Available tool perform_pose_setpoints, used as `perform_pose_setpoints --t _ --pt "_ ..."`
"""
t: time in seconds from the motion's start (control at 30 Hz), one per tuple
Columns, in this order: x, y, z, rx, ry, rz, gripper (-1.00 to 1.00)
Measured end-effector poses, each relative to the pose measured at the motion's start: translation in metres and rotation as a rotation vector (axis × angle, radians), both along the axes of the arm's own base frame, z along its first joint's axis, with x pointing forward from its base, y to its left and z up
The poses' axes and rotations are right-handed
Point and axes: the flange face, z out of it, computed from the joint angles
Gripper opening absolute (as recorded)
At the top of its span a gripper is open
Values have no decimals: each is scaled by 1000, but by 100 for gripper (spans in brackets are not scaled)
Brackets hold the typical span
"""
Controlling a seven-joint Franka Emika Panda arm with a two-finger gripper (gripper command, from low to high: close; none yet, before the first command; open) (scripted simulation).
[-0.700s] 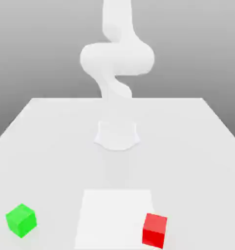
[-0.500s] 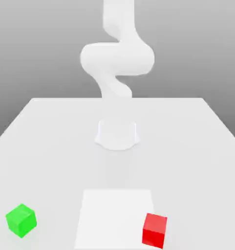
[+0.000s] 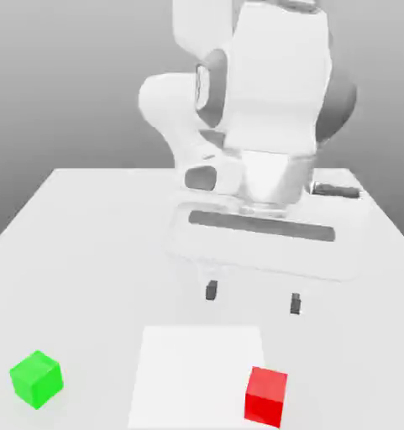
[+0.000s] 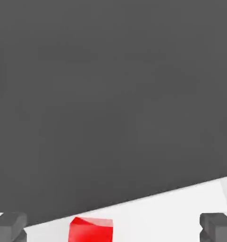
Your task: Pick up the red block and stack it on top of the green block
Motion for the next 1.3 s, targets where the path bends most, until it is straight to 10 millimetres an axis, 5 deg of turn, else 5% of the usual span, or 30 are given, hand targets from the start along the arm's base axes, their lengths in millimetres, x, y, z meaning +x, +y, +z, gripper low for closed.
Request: perform_pose_setpoints --t 0.3,0.33,0.53,0.73,0.9,1.07,1.13,1.2,1.23,1.3 --pt "-19 17 -135 53 125 -48 0" --pt "-20 17 -142 53 126 -48 -100" --pt "-20 17 -146 53 124 -48 -100" --pt "-19 11 -86 53 125 -67 -100" --pt "-10 -111 -68 70 115 -467 -100" --pt "-35 -234 -53 97 97 -881 -100" --pt "-50 -284 -61 111 89 -1051 -100" --pt "-59 -309 -86 117 84 -1136 -100" --pt "-61 -313 -99 118 83 -1150 100" --pt "-61 -313 -99 118 83 -1150 100"
